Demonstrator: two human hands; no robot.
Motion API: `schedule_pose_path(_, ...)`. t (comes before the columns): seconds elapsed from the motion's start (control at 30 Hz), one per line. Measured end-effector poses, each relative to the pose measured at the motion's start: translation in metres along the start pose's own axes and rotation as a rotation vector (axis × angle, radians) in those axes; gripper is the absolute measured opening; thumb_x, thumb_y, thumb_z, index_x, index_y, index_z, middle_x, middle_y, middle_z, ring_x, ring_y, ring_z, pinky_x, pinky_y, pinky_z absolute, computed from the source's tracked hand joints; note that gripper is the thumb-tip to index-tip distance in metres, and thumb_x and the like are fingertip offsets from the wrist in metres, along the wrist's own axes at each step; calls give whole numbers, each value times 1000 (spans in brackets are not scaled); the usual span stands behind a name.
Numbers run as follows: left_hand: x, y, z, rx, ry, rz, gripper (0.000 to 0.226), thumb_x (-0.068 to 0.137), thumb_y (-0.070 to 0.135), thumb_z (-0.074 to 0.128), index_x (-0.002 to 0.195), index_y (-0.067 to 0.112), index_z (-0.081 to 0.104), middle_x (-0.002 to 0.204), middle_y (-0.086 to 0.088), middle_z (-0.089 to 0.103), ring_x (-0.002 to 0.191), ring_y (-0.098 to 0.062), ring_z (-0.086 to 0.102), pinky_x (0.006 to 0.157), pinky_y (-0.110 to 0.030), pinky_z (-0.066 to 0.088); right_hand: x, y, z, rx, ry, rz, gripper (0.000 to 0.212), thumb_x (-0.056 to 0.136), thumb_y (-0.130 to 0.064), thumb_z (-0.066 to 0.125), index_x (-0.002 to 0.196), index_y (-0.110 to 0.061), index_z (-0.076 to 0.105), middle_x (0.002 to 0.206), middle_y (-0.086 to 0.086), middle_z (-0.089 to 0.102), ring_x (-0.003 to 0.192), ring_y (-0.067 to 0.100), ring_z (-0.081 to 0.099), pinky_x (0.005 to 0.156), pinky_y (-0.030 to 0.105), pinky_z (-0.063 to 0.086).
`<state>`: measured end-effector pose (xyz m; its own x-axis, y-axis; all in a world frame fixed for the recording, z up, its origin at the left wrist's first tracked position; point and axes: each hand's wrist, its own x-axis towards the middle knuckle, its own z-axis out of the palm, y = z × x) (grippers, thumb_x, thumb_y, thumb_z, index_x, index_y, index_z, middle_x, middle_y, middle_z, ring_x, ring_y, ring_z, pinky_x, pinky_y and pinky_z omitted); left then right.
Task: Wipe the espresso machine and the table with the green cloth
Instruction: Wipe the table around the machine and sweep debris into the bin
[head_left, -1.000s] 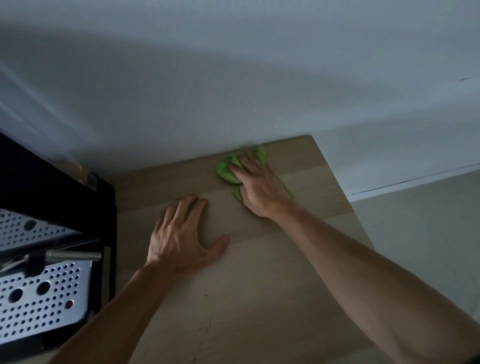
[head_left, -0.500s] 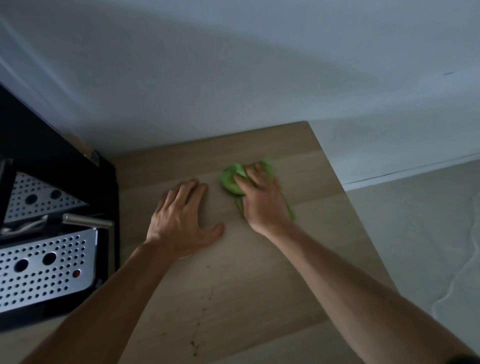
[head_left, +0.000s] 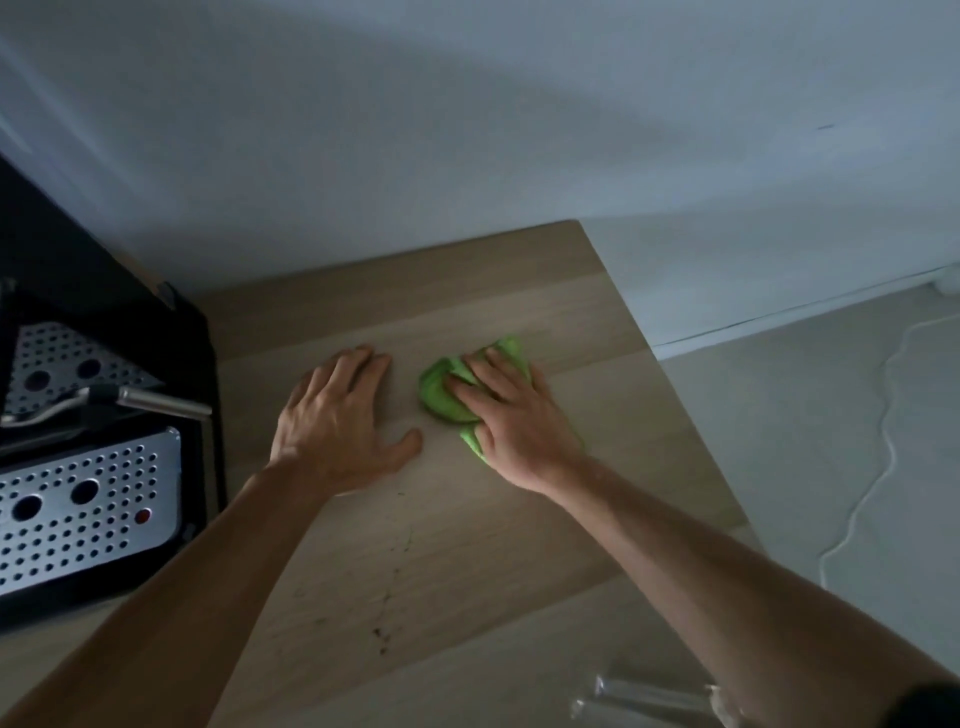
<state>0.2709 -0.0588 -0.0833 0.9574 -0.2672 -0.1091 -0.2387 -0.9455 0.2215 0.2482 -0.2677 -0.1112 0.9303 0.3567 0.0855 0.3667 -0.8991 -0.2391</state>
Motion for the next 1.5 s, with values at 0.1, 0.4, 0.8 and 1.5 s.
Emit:
schedule_pose_path(0.1,1,3,-2,24,-13,-9,104,53,77,32,143,24,37,149,3,33,132,-24,35,108,-39,31,-15,61,-17,-31,28,52,51,78,-24,41,126,-19,57,136,11,51,128,32,44,99,55,38)
schedule_pose_path(0.4,-1,3,0,-3,-29,-16,99,57,73,46,143,26,35,150,4,31,133,-25,35,107,-39,31,-43,-30,5,47,84,250,52,72,-22,62,124,-17,57,138,13,49,130,36,41,98,57,35)
schedule_pose_path(0.8,-7,0,-2,-6,-43,20,89,70,65,63,144,25,34,151,1,29,136,-26,31,110,-41,28,-99,-11,-3,19,170,490,55,75,-24,56,129,-15,51,138,18,47,129,40,41,100,62,35)
schedule_pose_path(1.5,-17,-3,-12,84,-116,83,86,72,68,58,143,29,31,152,4,26,136,-24,29,110,-40,26,-118,-76,3,19,26,195,59,75,-23,57,131,-22,43,141,11,44,133,34,37,98,67,30)
